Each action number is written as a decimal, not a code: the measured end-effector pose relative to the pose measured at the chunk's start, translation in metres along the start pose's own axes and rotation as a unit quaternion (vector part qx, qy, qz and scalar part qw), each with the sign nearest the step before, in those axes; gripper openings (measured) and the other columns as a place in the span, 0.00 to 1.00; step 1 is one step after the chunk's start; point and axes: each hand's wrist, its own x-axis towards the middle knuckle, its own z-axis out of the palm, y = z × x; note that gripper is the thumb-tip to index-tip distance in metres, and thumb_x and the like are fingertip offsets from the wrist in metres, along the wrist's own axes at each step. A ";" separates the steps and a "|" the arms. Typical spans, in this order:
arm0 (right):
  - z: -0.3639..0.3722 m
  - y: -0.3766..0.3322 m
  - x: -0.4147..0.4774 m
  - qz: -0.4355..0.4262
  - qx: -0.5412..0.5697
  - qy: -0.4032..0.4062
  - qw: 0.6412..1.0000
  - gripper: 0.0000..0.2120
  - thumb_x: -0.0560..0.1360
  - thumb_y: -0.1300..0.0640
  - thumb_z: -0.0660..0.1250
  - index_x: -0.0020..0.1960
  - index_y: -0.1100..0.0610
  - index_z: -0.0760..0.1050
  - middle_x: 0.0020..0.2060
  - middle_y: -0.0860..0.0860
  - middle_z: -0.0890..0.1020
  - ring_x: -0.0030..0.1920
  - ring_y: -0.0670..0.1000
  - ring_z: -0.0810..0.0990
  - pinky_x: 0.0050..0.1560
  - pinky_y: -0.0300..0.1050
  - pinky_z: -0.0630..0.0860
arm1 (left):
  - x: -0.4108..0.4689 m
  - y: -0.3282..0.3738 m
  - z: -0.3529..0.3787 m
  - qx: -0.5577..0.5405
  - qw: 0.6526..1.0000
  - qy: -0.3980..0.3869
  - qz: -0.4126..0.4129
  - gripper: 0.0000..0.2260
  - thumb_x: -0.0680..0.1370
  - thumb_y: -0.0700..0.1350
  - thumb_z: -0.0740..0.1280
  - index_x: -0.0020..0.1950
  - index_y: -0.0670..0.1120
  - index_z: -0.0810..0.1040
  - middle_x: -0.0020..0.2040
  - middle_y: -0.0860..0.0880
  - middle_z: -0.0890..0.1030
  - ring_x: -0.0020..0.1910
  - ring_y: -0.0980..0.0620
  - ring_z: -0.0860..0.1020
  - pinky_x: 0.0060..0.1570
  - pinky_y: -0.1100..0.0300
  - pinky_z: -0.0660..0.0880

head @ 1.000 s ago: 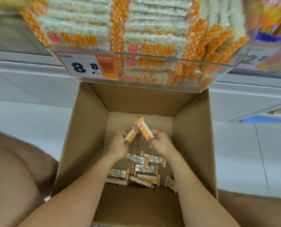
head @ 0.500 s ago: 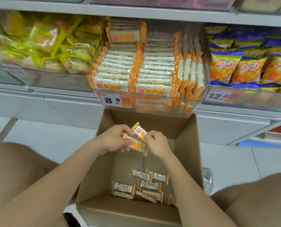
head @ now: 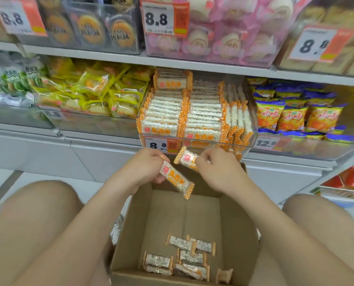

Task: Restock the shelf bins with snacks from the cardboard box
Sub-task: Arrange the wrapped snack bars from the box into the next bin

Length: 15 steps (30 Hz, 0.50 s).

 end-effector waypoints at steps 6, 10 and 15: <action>0.004 -0.017 0.008 -0.110 0.143 0.022 0.983 0.09 0.78 0.53 0.64 0.45 0.52 0.83 0.38 0.44 0.81 0.39 0.42 0.78 0.39 0.37 0.71 | -0.015 0.027 -0.009 -0.191 0.979 0.010 0.063 0.11 0.86 0.45 0.62 0.51 0.41 0.81 0.42 0.41 0.81 0.34 0.48 0.79 0.35 0.59 0.77; 0.004 -0.022 0.017 -0.138 0.140 0.052 0.979 0.15 0.80 0.49 0.65 0.66 0.45 0.78 0.61 0.43 0.77 0.62 0.41 0.74 0.64 0.42 0.70 | -0.019 0.036 -0.016 -0.150 0.978 0.006 0.145 0.06 0.80 0.50 0.74 0.52 0.54 0.77 0.43 0.50 0.86 0.40 0.50 0.82 0.45 0.56 0.79; -0.020 -0.014 0.021 -0.204 0.082 -0.016 0.975 0.16 0.84 0.45 0.61 0.71 0.42 0.74 0.56 0.38 0.81 0.53 0.42 0.77 0.55 0.45 0.73 | -0.009 0.043 -0.033 -0.125 0.971 -0.018 0.205 0.08 0.81 0.47 0.73 0.60 0.49 0.82 0.52 0.48 0.88 0.49 0.51 0.86 0.52 0.57 0.80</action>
